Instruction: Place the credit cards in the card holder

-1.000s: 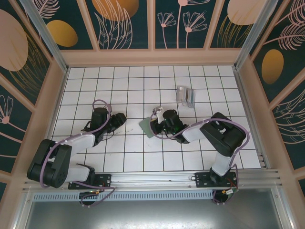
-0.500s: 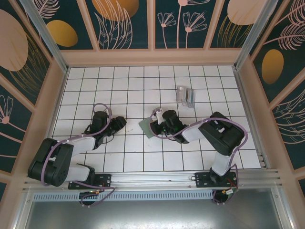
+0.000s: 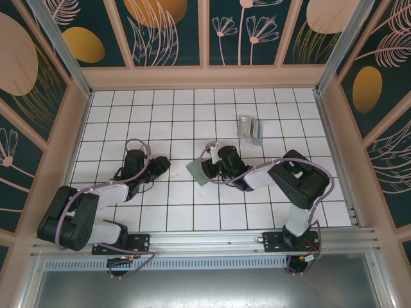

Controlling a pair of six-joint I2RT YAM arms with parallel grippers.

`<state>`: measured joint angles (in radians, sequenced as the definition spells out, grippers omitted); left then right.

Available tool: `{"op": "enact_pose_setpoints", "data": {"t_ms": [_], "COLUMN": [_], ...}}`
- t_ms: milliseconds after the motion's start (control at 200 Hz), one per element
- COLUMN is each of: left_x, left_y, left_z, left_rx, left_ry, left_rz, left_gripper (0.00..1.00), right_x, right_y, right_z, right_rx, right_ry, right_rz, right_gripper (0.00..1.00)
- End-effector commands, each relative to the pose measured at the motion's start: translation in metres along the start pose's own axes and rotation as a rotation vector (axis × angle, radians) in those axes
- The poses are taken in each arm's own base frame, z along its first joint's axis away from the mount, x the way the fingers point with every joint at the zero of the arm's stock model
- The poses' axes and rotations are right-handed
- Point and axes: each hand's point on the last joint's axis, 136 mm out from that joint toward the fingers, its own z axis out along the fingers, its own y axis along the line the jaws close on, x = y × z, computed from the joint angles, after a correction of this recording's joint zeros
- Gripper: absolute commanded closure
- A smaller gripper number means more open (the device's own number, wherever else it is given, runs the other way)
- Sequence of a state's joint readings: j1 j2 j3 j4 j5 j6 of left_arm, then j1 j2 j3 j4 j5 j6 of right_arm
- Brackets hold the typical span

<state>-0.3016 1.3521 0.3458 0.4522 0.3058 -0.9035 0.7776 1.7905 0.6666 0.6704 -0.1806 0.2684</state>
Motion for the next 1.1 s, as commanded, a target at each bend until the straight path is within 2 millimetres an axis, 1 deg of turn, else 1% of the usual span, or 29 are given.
{"op": "enact_pose_setpoints", "data": {"t_ms": [0,255,611,786,926,1096], "left_x": [0.002,0.003,0.005,0.005,0.006,0.007], "left_y": [0.001,0.003,0.006,0.006,0.007,0.010], "left_z": [0.001,0.002,0.003,0.003,0.003,0.003], "left_rx": [-0.003,-0.011,-0.019,-0.019,-0.020,-0.025], "left_ry": [0.002,0.005,0.011,0.011,0.012,0.012], "left_rz": [0.005,0.004,0.003,0.003,0.002,0.000], "left_gripper": [0.59,0.59,0.59,0.59,0.60,0.59], "right_x": [-0.014,0.000,0.005,0.008,0.016,0.018], "right_y": [0.002,0.006,0.014,0.013,0.010,0.014], "right_z": [0.003,0.006,0.006,0.006,0.007,0.003], "right_rx": [-0.004,-0.020,-0.048,-0.045,-0.038,-0.054], "right_ry": [-0.027,-0.002,0.008,0.015,0.028,0.024], "right_rz": [0.006,0.014,0.010,0.007,0.008,0.001], "right_gripper": [1.00,1.00,1.00,1.00,1.00,1.00]}}
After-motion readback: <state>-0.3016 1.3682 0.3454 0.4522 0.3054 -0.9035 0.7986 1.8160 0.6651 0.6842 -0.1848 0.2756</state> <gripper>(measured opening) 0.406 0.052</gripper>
